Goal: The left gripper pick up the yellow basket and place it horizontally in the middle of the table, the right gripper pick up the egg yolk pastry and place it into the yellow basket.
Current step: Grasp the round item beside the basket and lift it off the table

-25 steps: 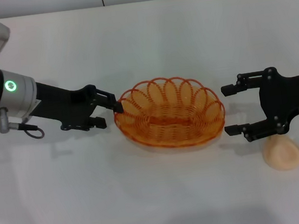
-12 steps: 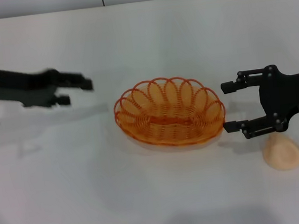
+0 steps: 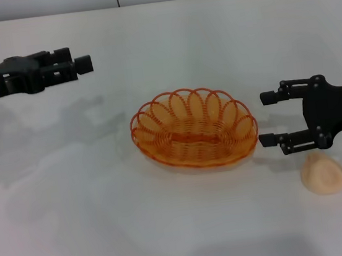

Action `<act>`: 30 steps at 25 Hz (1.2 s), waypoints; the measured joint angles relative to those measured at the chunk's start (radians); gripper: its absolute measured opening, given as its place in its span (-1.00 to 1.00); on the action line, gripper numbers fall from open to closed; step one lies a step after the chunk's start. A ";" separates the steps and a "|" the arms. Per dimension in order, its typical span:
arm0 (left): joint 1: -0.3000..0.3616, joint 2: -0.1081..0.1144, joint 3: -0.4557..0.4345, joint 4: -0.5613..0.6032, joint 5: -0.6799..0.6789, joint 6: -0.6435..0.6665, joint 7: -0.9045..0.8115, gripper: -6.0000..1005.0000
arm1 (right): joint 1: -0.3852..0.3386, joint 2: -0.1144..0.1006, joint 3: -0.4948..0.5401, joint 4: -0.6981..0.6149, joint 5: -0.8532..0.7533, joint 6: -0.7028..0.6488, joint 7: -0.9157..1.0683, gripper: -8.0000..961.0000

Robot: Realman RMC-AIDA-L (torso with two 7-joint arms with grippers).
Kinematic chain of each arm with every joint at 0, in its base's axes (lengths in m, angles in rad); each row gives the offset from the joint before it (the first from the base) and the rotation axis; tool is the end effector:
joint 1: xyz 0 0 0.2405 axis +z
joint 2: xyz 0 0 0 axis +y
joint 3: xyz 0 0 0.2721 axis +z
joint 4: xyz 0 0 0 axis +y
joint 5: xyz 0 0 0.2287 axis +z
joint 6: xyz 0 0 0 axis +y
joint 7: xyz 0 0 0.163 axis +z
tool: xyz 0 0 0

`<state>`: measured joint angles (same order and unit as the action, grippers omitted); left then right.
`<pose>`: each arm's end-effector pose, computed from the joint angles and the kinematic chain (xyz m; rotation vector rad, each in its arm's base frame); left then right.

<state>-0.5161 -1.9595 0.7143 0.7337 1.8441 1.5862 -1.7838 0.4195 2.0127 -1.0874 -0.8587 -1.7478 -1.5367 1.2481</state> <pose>-0.2767 0.3828 0.0505 -2.5548 -0.9883 -0.8340 0.2547 0.3490 -0.0123 -2.8449 0.1314 0.5917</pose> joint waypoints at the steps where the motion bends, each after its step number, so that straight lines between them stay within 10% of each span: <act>1: 0.001 -0.002 0.001 -0.001 -0.002 0.008 0.035 0.66 | -0.006 0.001 0.000 0.001 0.007 0.008 0.001 0.60; 19: -0.019 0.035 0.011 0.098 0.379 0.239 0.440 0.66 | -0.053 -0.009 0.000 -0.133 -0.096 -0.028 0.181 0.58; 30: 0.045 -0.002 -0.003 0.088 0.378 0.204 0.569 0.65 | 0.007 -0.006 -0.017 -0.302 -0.382 -0.107 0.515 0.51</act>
<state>-0.4712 -1.9617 0.7111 0.8212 2.2218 1.7905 -1.2149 0.4268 2.0063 -1.1043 -1.1610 -2.1300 -1.6441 1.7636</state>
